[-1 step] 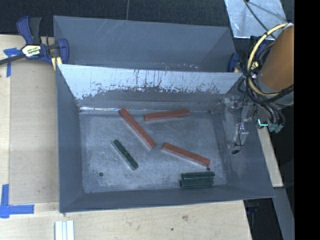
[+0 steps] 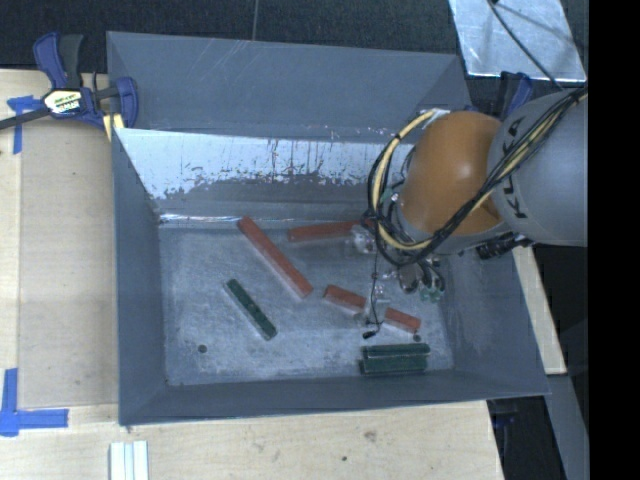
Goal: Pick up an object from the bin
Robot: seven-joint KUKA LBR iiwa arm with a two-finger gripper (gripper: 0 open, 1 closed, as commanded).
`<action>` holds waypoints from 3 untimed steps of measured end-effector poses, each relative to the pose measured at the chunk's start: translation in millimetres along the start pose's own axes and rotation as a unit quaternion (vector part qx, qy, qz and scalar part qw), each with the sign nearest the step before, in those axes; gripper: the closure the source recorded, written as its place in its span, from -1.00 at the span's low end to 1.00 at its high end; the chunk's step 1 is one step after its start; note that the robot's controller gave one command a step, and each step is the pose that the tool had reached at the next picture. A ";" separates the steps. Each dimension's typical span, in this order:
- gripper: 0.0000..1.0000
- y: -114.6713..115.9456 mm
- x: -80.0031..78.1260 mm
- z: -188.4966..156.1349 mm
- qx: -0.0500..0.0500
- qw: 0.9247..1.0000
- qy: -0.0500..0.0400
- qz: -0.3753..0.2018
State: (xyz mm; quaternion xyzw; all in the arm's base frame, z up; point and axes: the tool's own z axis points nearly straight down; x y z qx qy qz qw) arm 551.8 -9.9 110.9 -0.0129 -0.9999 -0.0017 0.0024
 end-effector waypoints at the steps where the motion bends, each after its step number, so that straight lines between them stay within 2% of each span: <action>1: -1.00 5.2 14.4 41.0 0.002 1.000 -0.003 -0.027; 2: 1.00 5.1 13.6 40.2 0.002 1.000 -0.005 -0.028; 3: 1.00 50.8 -2.6 -71.9 0.001 1.000 -0.009 -0.015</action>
Offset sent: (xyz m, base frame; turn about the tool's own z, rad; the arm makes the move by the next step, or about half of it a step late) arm -0.0149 0.0062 -0.0409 -0.0550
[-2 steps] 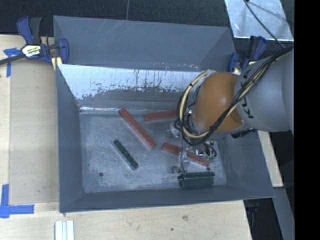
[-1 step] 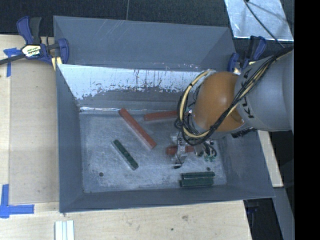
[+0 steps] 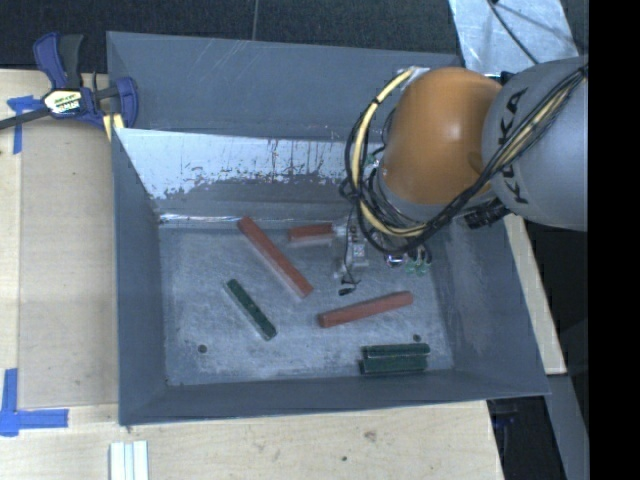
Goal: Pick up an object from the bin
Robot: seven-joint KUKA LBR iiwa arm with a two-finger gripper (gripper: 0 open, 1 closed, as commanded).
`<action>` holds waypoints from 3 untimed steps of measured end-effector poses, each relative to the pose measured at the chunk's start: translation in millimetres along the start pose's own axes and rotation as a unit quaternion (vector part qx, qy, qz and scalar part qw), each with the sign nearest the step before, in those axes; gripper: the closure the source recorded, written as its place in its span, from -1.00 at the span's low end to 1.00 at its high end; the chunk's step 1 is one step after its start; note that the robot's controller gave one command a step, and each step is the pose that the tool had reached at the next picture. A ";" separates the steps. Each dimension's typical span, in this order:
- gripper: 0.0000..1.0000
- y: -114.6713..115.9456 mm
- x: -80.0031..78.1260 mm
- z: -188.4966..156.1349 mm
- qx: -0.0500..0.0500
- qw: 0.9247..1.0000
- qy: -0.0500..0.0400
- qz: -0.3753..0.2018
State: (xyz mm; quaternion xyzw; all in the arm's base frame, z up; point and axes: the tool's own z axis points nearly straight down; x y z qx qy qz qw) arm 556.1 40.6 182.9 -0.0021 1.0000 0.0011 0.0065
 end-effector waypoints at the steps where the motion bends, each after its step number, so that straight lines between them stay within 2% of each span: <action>1: -1.00 -2.2 2.1 5.1 0.001 1.000 0.005 0.001; 2: -1.00 -115.9 61.0 85.8 0.001 0.990 0.009 -0.138; 3: -1.00 -83.7 55.7 110.7 0.001 0.993 0.007 -0.121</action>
Offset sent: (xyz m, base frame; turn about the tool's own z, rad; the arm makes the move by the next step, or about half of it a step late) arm 0.0000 0.0000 0.0000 0.0000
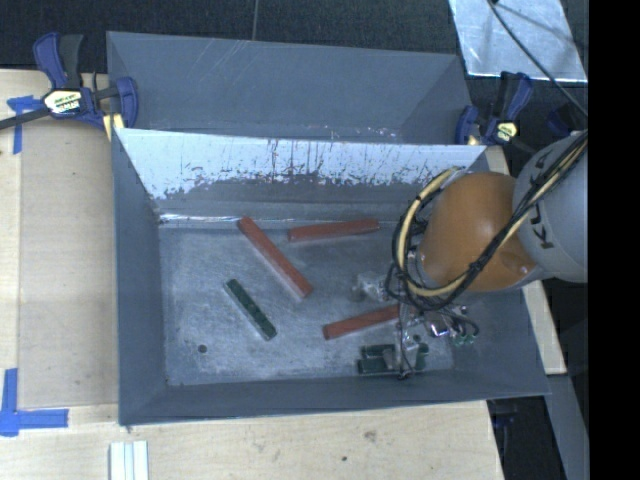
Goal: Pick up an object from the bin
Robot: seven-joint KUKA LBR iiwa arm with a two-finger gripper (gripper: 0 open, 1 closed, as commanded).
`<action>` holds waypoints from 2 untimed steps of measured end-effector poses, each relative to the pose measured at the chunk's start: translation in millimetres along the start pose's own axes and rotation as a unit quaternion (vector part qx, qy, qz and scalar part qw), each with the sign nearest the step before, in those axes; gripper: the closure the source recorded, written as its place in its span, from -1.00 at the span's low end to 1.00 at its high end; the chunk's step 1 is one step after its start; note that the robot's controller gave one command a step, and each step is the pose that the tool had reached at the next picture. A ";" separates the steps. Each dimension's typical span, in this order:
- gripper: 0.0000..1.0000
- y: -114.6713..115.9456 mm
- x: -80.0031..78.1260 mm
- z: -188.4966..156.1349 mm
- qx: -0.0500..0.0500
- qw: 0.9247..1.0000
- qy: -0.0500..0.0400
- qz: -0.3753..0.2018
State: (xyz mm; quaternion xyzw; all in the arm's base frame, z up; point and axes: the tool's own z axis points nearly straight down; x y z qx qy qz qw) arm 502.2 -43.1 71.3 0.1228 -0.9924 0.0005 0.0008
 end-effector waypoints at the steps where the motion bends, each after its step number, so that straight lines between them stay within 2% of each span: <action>1: 1.00 0.1 -2.2 -1.3 0.001 1.000 -0.005 -0.001; 2: 1.00 -49.7 3.5 -146.8 0.003 0.975 -0.005 -0.223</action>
Offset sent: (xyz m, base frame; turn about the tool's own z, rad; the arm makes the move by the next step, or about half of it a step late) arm 0.0000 0.0000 0.0000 0.0000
